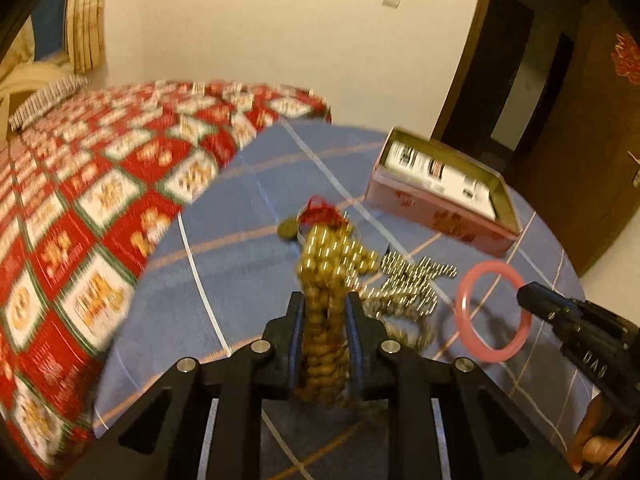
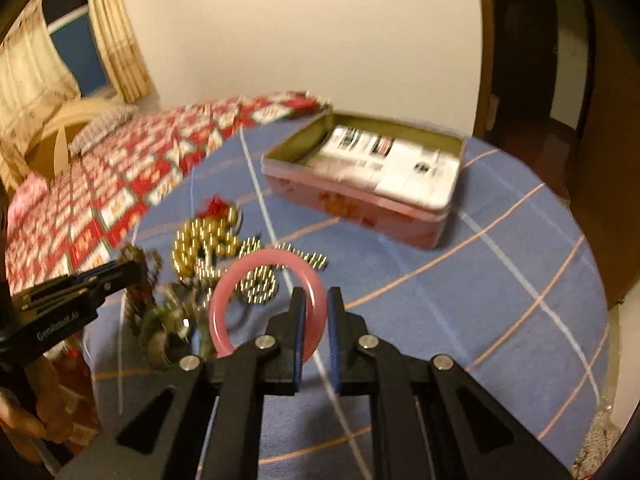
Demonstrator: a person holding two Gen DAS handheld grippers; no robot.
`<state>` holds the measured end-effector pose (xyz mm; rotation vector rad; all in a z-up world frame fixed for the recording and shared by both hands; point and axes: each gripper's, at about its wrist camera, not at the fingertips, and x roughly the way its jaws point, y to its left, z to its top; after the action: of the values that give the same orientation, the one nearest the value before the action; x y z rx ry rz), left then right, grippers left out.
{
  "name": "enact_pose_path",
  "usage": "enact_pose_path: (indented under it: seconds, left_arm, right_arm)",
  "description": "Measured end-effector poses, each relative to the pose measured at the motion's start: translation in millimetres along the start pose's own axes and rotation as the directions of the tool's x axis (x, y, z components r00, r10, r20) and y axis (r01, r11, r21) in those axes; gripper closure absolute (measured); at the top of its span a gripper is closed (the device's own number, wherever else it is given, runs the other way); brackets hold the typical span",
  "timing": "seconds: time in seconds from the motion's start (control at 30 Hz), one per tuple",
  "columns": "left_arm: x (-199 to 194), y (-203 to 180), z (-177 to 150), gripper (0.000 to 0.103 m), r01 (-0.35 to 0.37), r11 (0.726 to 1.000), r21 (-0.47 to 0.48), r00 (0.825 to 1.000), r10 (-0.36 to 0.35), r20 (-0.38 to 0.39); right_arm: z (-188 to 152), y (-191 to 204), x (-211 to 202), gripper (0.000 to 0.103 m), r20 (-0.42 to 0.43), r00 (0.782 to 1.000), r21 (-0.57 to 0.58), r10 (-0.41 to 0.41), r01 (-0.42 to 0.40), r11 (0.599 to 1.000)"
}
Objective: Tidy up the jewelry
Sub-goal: 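Grasp the pink bangle with the right gripper while the left gripper grasps the brown wooden bead bracelet, then carry the pink bangle and brown bead bracelet over the pink tin with both grippers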
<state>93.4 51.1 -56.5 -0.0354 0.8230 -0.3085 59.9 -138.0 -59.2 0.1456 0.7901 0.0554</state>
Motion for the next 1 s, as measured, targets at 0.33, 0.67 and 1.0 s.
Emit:
enact_pose_path:
  seconds: [0.33,0.67,1.0]
  left_arm:
    - [-19,-14,46,0.083,0.022,0.998,0.055,0.996,-0.027,0.085]
    - [14,18,13,0.051,0.026,0.999,-0.045,0.993,-0.031,-0.117]
    - [55,3,-17,0.065,0.033,0.999,-0.027,0.984,-0.037,-0.173]
  right_arm:
    - [40,-30,-17,0.090,0.075,0.997,0.070,-0.034,0.029,0.997]
    - [33,-40,-13,0.090,0.064,0.998,0.108,-0.004,-0.003,0.994]
    - [32,-32,-16,0.092,0.065,0.998,0.078,-0.001,-0.004,0.997]
